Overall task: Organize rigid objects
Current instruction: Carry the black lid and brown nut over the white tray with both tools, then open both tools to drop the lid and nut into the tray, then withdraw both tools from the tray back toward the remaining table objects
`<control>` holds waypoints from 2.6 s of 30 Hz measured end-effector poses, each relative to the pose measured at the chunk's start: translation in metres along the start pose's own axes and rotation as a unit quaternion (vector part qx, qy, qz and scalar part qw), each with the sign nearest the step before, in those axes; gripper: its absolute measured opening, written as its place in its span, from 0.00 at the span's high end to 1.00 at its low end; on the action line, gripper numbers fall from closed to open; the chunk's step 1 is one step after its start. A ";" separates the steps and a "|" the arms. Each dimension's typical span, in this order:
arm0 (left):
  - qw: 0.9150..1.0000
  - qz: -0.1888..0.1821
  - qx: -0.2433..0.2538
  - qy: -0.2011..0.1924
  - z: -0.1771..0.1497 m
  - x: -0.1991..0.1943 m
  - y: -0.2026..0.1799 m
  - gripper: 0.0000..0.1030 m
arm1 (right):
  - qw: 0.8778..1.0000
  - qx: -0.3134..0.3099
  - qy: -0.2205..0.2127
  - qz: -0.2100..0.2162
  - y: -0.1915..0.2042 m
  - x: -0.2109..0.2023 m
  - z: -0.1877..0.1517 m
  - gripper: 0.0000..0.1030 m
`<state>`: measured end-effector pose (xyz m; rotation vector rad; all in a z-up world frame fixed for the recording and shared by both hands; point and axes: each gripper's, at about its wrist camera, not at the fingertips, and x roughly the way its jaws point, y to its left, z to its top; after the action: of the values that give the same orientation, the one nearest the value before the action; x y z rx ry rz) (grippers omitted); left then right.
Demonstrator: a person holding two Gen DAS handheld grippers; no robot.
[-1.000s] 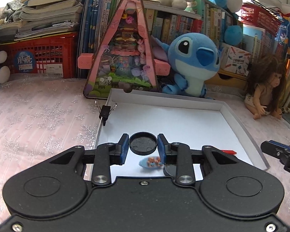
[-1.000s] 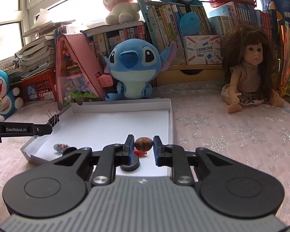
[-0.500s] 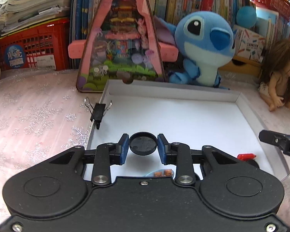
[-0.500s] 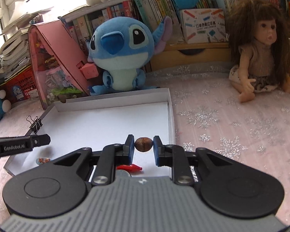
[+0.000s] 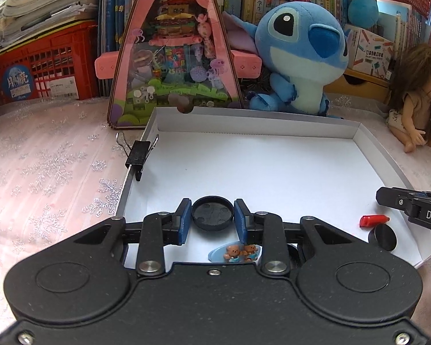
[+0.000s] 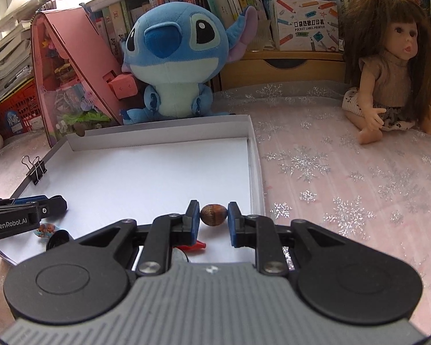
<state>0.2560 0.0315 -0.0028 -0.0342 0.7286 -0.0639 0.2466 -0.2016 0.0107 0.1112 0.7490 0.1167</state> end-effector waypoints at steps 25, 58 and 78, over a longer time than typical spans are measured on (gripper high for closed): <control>0.997 -0.027 0.005 -0.068 -0.005 -0.066 -0.008 0.24 | 0.996 -0.057 -0.065 0.020 0.011 -0.058 -0.014 0.21; 0.993 -0.067 0.044 -0.082 -0.119 -0.179 -0.007 0.14 | 0.988 -0.121 -0.089 0.033 0.012 -0.151 -0.102 0.05; 0.990 -0.108 0.068 -0.055 -0.170 -0.206 -0.007 0.25 | 0.982 -0.169 -0.059 0.055 0.015 -0.171 -0.151 0.16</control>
<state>-0.0110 0.0371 0.0078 0.0133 0.6077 -0.3166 0.0181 -0.2029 0.0185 -0.1632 0.5964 0.3380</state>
